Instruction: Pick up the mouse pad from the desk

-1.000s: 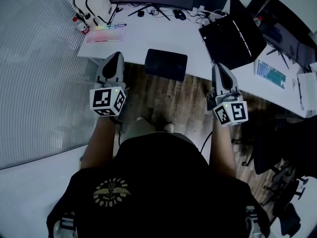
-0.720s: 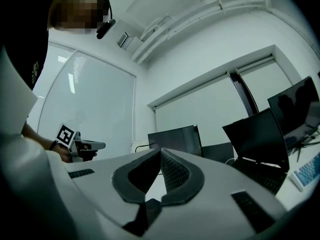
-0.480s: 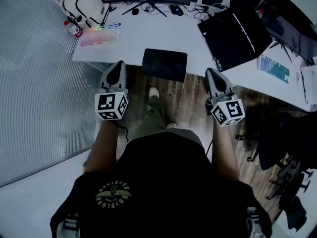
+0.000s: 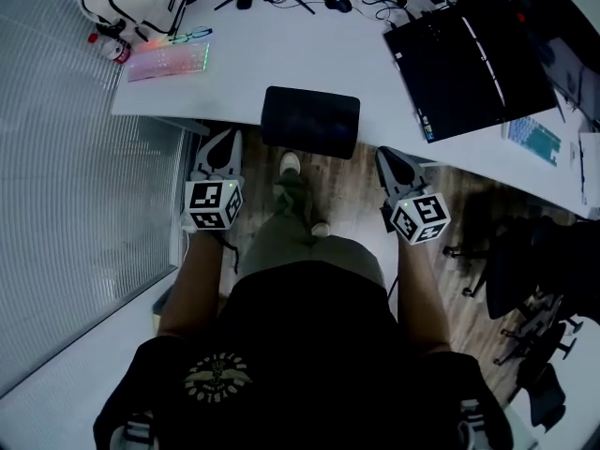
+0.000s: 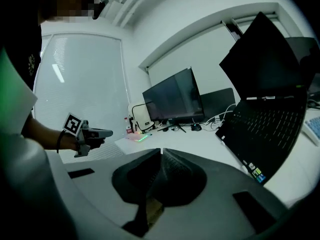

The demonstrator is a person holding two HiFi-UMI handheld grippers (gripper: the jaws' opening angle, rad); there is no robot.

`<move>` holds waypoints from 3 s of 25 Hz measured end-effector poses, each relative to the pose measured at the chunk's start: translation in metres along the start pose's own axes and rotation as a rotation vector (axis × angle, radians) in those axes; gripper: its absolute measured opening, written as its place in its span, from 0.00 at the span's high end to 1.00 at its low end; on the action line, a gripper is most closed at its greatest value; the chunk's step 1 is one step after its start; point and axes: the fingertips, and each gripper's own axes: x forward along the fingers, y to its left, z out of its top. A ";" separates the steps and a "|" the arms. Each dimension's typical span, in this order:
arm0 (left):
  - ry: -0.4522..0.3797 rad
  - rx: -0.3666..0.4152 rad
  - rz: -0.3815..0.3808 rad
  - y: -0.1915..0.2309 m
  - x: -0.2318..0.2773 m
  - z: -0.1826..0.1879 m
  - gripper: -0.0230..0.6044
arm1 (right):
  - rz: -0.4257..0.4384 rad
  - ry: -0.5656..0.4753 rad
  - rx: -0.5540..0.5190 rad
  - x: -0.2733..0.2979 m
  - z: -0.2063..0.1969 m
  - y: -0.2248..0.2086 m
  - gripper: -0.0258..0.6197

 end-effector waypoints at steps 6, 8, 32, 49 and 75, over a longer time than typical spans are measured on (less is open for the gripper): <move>0.120 -0.021 -0.049 0.009 0.033 -0.059 0.95 | 0.026 0.113 0.027 0.039 -0.058 -0.008 0.95; 0.148 -0.054 -0.069 0.009 0.041 -0.076 0.95 | 0.033 0.155 0.040 0.048 -0.076 -0.012 0.93; 0.501 -0.281 -0.395 -0.020 0.130 -0.201 0.53 | 0.109 0.410 0.323 0.119 -0.185 -0.024 0.61; 0.537 -0.204 -0.234 -0.031 0.105 -0.133 0.93 | 0.026 0.439 0.162 0.108 -0.106 -0.014 0.94; -0.155 -0.049 -0.161 -0.031 0.007 0.175 0.93 | 0.113 -0.099 -0.175 0.033 0.186 0.044 0.94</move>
